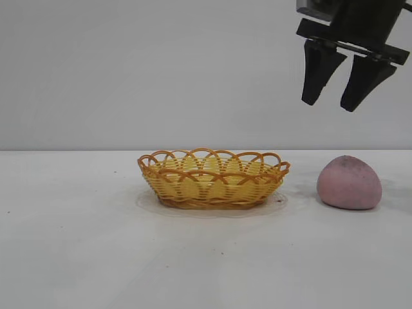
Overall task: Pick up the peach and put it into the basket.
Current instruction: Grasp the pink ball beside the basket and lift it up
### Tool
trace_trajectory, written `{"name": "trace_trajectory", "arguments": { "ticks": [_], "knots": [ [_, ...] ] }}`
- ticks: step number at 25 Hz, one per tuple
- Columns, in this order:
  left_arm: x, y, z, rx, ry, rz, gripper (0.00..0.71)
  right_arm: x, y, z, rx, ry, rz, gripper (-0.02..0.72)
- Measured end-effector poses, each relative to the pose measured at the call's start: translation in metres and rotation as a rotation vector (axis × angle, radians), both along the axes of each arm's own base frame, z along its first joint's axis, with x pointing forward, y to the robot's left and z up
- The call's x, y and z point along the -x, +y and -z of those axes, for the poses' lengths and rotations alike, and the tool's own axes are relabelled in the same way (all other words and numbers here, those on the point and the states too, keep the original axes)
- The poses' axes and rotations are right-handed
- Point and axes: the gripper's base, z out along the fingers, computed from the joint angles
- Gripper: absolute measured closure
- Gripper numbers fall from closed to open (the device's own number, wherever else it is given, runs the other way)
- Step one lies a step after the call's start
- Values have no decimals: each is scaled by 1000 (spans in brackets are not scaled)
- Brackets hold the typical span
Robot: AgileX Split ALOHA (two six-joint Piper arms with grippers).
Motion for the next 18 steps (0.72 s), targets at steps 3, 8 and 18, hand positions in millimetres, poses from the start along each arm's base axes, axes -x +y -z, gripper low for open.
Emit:
{"name": "trace_trajectory", "arguments": {
  "ticks": [3, 8, 18],
  "knots": [
    [0, 0, 0, 0, 0, -6, 202, 5, -1, -1, 15, 41, -20, 246],
    [0, 0, 0, 0, 0, -7, 202, 14, -3, -15, 15, 60, -21, 246],
    [0, 0, 0, 0, 0, -9, 202, 21, -7, -15, 54, 154, 40, 303]
  ]
}}
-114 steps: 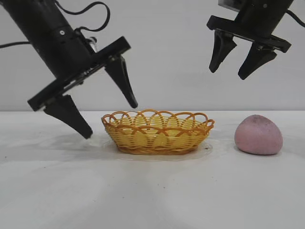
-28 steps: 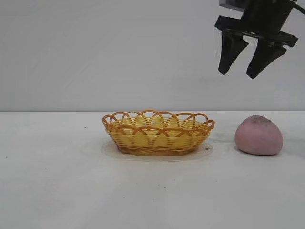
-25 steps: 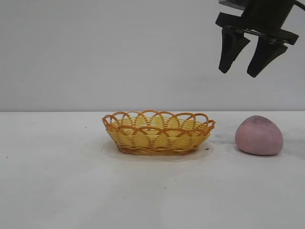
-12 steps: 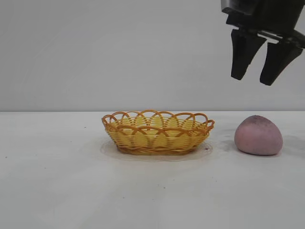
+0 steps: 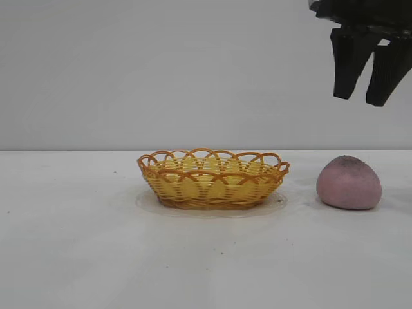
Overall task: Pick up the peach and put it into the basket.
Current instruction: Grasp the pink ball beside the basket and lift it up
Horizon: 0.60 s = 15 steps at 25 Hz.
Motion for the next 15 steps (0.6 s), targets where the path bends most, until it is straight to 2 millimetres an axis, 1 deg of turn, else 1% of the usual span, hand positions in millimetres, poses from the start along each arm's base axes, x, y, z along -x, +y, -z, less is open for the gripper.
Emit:
{"name": "trace_trajectory", "arguments": {
  "ticks": [3, 8, 15],
  "knots": [
    [0, 0, 0, 0, 0, 0, 202, -1, 1, 7, 2, 30, 5, 303],
    [0, 0, 0, 0, 0, 0, 202, -6, 3, 34, 7, 116, 8, 303],
    [0, 0, 0, 0, 0, 0, 202, -11, 5, 66, 1, 188, 22, 303]
  ]
}}
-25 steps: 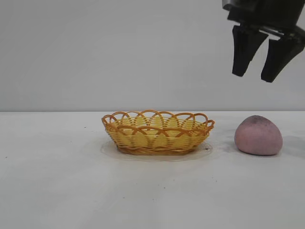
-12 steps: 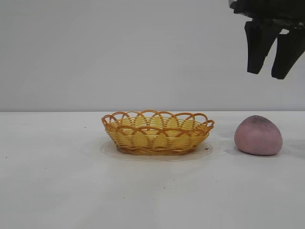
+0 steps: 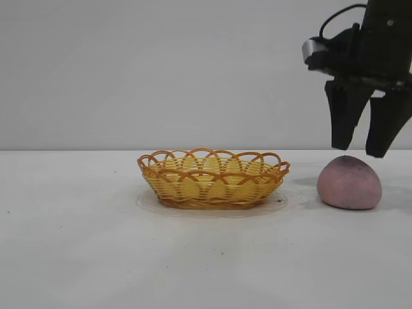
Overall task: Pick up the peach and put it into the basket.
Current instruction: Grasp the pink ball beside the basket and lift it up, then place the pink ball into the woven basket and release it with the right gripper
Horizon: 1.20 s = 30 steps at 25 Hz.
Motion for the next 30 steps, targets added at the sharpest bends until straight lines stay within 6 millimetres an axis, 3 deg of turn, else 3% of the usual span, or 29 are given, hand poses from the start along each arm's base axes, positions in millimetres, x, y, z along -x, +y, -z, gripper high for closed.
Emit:
{"name": "trace_trajectory", "arguments": {
  "ticks": [1, 5, 7, 9, 10, 17, 20, 23, 26, 30],
  "knots": [
    [0, 0, 0, 0, 0, 0, 202, -1, 0, 4, 0, 6, 2, 303],
    [0, 0, 0, 0, 0, 0, 202, -2, 1, 14, 3, 26, 4, 486],
    [0, 0, 0, 0, 0, 0, 202, -2, 1, 13, 1, 23, 1, 615],
    [0, 0, 0, 0, 0, 0, 202, -4, 1, 10, -2, 20, -11, 645],
    [0, 0, 0, 0, 0, 0, 202, -4, 2, 8, -5, 21, -20, 703],
    [0, 0, 0, 0, 0, 0, 202, -31, 12, -40, -30, -107, -63, 703],
    [0, 0, 0, 0, 0, 0, 202, -36, 33, -66, -55, -199, -109, 703],
    [0, 0, 0, 0, 0, 0, 202, -29, 70, -82, -83, -247, -191, 703],
    [0, 0, 0, 0, 0, 0, 202, -15, 104, -80, -100, -237, -272, 703],
    [0, 0, 0, 0, 0, 0, 202, -6, 132, -53, -88, -172, -343, 703]
  ]
}}
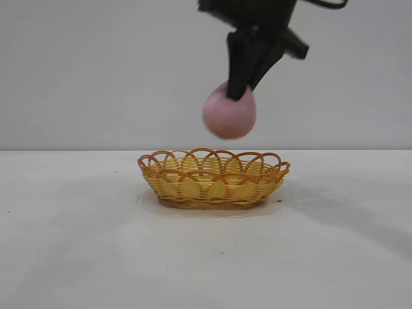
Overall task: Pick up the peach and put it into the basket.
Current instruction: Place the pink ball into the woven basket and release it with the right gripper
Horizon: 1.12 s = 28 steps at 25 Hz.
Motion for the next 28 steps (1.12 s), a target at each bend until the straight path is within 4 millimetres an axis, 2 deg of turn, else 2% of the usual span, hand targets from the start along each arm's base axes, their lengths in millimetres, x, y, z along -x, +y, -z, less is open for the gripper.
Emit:
{"name": "trace_trajectory", "arguments": {
  "ticks": [4, 5, 6, 13, 15, 16, 18, 19, 20, 22, 28],
  "knots": [
    [0, 0, 0, 0, 0, 0, 202, 1, 9, 22, 25, 42, -21, 703],
    [0, 0, 0, 0, 0, 0, 202, 1, 10, 24, 29, 46, -21, 645],
    [0, 0, 0, 0, 0, 0, 202, 0, 10, 25, 30, 43, -21, 645],
    [0, 0, 0, 0, 0, 0, 202, -1, 8, 25, 32, 37, -18, 274],
    [0, 0, 0, 0, 0, 0, 202, -2, 6, 24, 33, 36, -12, 211],
    [0, 0, 0, 0, 0, 0, 202, -4, 2, 22, 32, 31, -3, 222],
    [0, 0, 0, 0, 0, 0, 202, -9, -11, 14, 28, 15, 25, 222],
    [0, 0, 0, 0, 0, 0, 202, -12, -18, 9, 26, 3, 42, 180],
    [0, 0, 0, 0, 0, 0, 202, -17, -28, 4, 25, -8, 64, 196],
    [0, 0, 0, 0, 0, 0, 202, -27, -53, -2, 46, -33, 112, 196],
    [0, 0, 0, 0, 0, 0, 202, -51, -127, -1, 147, -50, 310, 196]
  ]
}}
